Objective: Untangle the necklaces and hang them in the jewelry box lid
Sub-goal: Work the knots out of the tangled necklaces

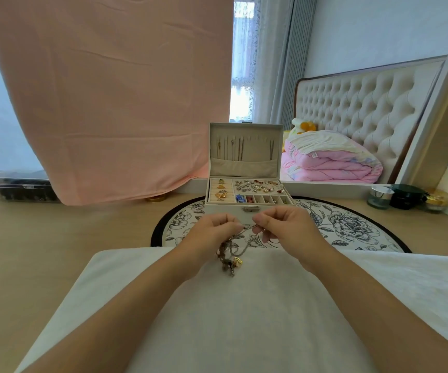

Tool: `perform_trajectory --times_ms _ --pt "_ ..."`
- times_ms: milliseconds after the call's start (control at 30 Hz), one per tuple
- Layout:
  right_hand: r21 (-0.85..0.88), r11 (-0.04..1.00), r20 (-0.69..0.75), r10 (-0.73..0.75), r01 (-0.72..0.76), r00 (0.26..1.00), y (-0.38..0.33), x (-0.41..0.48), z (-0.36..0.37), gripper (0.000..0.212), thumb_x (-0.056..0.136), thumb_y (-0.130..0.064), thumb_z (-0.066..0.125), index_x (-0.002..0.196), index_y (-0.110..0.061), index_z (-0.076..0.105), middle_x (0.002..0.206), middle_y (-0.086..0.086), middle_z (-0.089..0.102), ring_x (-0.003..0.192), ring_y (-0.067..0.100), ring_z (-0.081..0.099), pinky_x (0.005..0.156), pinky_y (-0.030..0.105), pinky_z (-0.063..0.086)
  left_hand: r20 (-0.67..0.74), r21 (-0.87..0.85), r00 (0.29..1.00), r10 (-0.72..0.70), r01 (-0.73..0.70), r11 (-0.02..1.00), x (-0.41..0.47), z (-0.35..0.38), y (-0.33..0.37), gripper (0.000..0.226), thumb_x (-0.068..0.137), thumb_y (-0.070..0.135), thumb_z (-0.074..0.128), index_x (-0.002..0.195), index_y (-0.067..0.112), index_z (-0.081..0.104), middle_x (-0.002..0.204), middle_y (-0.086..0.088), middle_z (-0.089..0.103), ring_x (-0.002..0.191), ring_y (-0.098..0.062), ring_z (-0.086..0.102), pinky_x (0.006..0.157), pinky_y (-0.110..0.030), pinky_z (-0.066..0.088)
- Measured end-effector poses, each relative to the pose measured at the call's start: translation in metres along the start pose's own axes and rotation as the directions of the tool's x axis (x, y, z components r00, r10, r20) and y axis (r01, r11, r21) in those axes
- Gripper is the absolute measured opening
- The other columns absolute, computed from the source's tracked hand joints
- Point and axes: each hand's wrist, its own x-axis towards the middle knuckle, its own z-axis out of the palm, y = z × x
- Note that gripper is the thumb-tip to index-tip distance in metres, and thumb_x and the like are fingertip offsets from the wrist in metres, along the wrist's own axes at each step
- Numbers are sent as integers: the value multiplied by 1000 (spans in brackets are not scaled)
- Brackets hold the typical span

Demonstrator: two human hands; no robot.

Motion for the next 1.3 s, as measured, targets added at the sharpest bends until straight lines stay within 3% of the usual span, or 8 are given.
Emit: perform_trajectory --times_ms 100,267,400,733,900,1133,1233,1300 --pt "-7 1000 43 -26 26 999 -2 0 2 5 91 -10 71 88 -11 75 73 5 74 58 16 57 63 27 53 -37 27 998 40 -39 999 -1 -1 -2 19 99 25 59 88 13 70 54 20 57 53 8 50 60 -11 39" --pt "-77 997 148 17 -6 989 0 -1 2 18 92 -7 66 95 -22 76 90 -3 76 79 11 64 74 22 51 -33 -36 998 60 -61 997 2 -7 -2 26 103 27 51 84 18 66 59 5 47 57 -7 44 62 -21 38" --pt "-174 985 41 -6 13 999 -2 -5 10 27 71 -35 89 82 -14 74 67 -9 65 58 2 54 58 14 45 25 -91 994 102 -99 991 0 -5 -1 25 105 19 48 83 14 60 69 1 59 66 -11 55 70 -24 49" --pt "-88 995 -7 -45 44 999 -3 -5 12 2 84 -19 79 83 -17 80 68 -2 70 56 12 57 58 19 48 21 -111 997 74 -72 991 5 -8 -7 26 105 13 45 83 10 57 72 -3 60 72 -21 62 82 -40 55" --pt "-174 985 -85 -19 4 996 1 0 3 16 89 -15 71 73 -16 73 64 1 61 54 11 56 59 24 49 24 -302 999 31 -23 953 7 -9 -8 30 104 8 38 77 7 51 64 -6 55 72 -23 61 85 -37 50" --pt "243 953 115 157 -181 981 -3 -2 11 18 95 -12 59 77 -10 63 73 4 62 56 17 52 61 32 46 63 -111 998 24 -17 994 8 -16 -8 27 90 35 68 92 8 74 77 -8 59 75 -15 57 93 -37 44" --pt "68 967 140 236 -247 962 1 -1 7 19 89 -11 59 70 -11 59 68 6 56 54 17 46 55 30 38 72 -420 995 63 -27 907 10 -17 -5 23 92 31 61 77 15 67 76 -10 51 71 -16 56 88 -36 44" --pt "-57 946 112 323 -318 940 3 -1 5 17 85 -11 57 68 -11 56 66 6 56 51 19 44 52 28 33 60 -720 995 76 -10 694 11 -20 -2 21 92 26 56 75 14 59 69 -4 50 67 -17 54 87 -35 46"
